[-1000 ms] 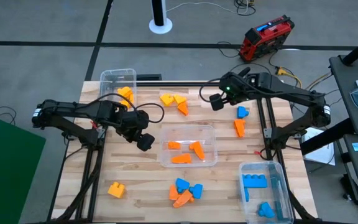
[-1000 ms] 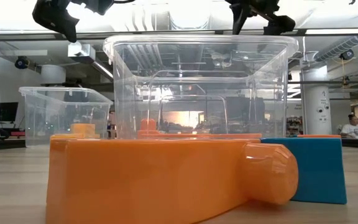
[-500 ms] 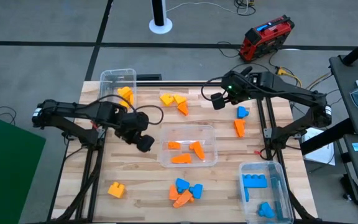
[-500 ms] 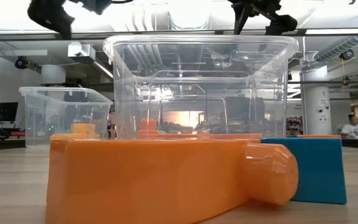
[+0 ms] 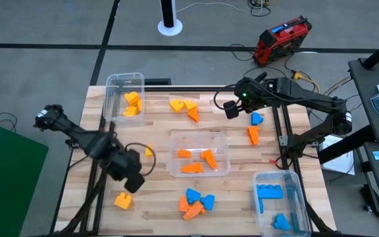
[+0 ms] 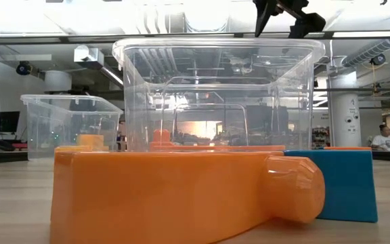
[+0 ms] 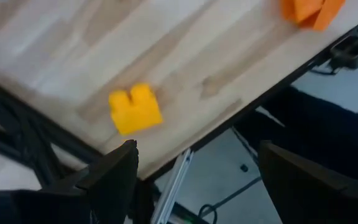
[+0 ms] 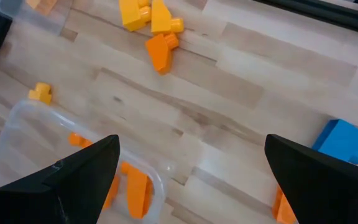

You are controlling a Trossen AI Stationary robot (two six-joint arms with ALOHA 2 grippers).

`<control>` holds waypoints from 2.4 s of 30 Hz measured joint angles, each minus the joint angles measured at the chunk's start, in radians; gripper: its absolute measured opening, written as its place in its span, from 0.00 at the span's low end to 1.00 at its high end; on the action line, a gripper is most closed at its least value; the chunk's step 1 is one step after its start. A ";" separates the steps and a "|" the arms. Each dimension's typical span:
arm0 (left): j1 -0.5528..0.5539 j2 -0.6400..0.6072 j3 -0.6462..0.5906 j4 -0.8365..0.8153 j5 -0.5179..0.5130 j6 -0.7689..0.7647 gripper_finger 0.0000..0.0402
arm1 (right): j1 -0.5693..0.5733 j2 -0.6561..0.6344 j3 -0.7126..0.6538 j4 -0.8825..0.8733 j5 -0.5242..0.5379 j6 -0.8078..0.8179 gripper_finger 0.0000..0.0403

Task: Sort blocks
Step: Put the blue game piece into the bottom right transparent bin

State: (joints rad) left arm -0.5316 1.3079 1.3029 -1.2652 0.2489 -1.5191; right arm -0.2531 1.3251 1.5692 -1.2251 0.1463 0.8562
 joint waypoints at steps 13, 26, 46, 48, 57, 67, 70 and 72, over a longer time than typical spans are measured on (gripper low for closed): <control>-0.134 0.000 -0.009 -0.015 -0.003 0.082 0.75 | 0.014 -0.018 0.013 -0.003 -0.100 0.017 0.98; -0.057 0.000 -0.010 -0.046 -0.322 0.358 0.75 | 0.135 -0.027 0.102 0.004 -0.101 0.093 0.98; 0.220 -0.094 -0.277 0.338 -0.488 0.452 0.67 | 0.091 0.325 0.627 0.008 -0.068 -0.076 0.98; 0.251 -0.095 -0.300 0.413 -0.499 0.454 0.66 | 0.079 0.387 0.699 -0.005 -0.068 -0.118 0.98; 0.292 -0.090 -0.283 0.531 -0.500 0.584 0.66 | 0.049 0.484 0.773 -0.016 -0.050 -0.162 0.96; 0.290 -0.093 -0.270 0.513 -0.494 0.672 0.65 | 0.007 0.484 0.786 0.073 0.088 -0.178 0.63; 0.290 -0.093 -0.270 0.513 -0.494 0.671 0.65 | 0.002 0.476 0.786 0.076 0.090 -0.193 0.46; 0.290 -0.093 -0.270 0.513 -0.494 0.668 0.65 | 0.003 0.468 0.786 0.065 0.090 -0.195 0.35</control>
State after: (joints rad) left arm -0.2413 1.2152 1.0332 -0.7517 -0.2455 -0.8515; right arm -0.2504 1.7933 2.3555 -1.1601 0.2367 0.6614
